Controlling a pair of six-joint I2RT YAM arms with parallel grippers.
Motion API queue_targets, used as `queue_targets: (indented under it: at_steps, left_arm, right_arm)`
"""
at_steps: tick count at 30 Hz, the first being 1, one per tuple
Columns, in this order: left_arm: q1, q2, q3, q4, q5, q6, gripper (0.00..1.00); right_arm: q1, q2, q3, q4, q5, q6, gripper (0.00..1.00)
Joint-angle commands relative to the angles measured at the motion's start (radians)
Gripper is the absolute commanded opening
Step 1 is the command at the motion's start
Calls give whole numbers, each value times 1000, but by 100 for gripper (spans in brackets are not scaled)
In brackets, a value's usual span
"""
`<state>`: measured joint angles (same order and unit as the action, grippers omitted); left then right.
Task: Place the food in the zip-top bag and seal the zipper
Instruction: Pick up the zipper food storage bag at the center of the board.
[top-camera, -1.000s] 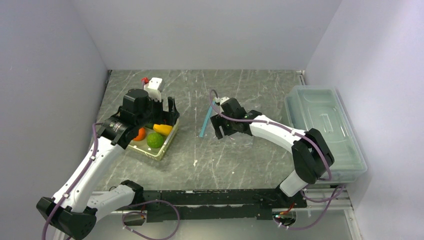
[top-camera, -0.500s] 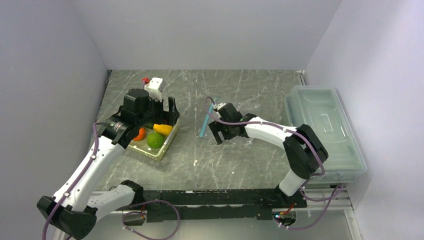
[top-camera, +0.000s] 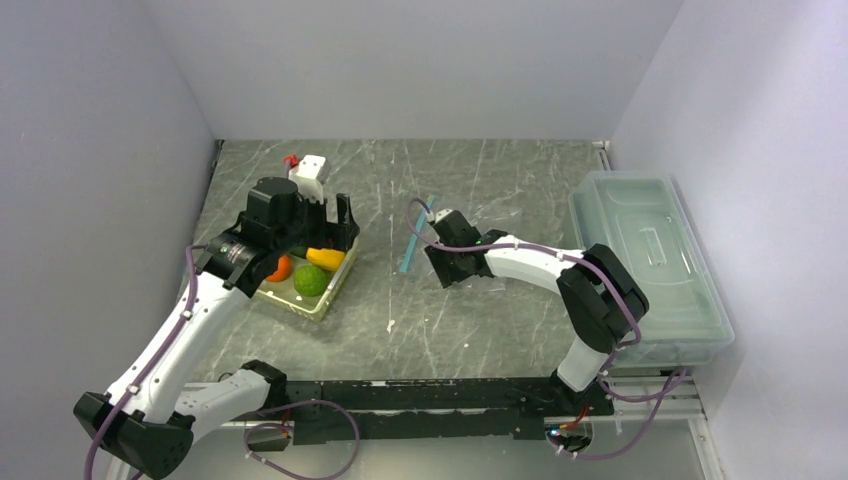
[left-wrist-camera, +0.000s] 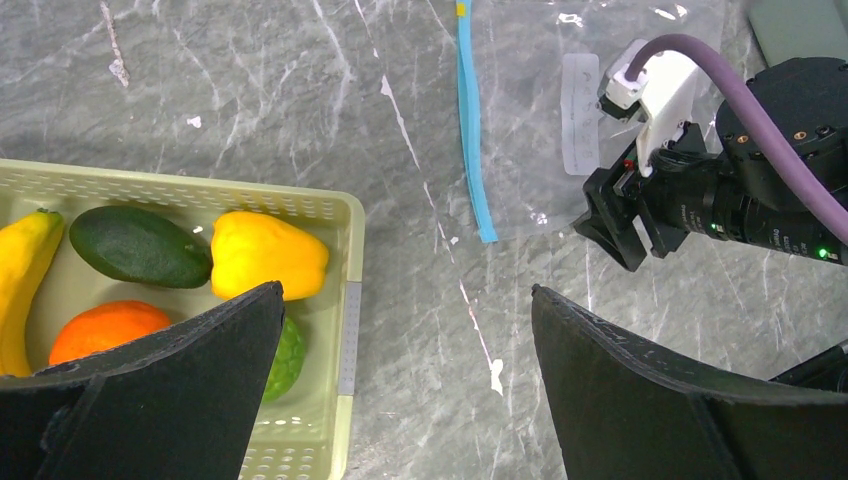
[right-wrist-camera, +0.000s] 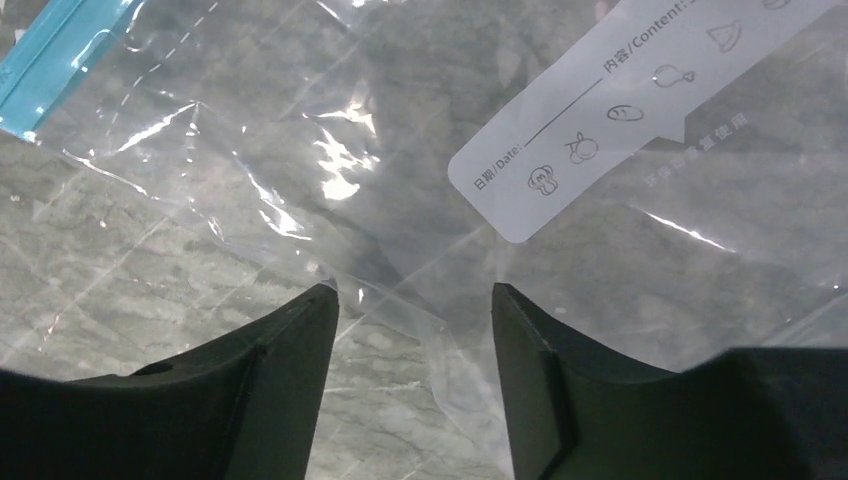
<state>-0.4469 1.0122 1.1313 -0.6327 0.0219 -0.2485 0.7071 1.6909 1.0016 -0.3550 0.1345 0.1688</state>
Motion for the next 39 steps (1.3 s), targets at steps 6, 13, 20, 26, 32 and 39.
queue_targets:
  at_steps: [6, 13, 20, 26, 32, 39]
  left_arm:
    - [-4, -3, 5, 22, 8, 11, 99]
    - [-4, -1, 4, 22, 6, 8, 99]
    - [-4, 0, 4, 22, 5, 5, 99]
    - [-4, 7, 0, 25, -4, -22, 99]
    - [-4, 17, 2, 25, 0, -70, 99]
    - [-4, 31, 11, 18, -16, -102, 99]
  right_arm:
    - [5, 1, -13, 38, 66, 21, 31]
    - [5, -13, -15, 47, 60, 23, 0]
    - [11, -75, -49, 91, 45, 9, 0]
    - [31, -165, -82, 137, 48, -23, 0]
    - [46, -212, -122, 196, 35, -61, 0]
    - [63, -269, -148, 227, 58, -75, 0]
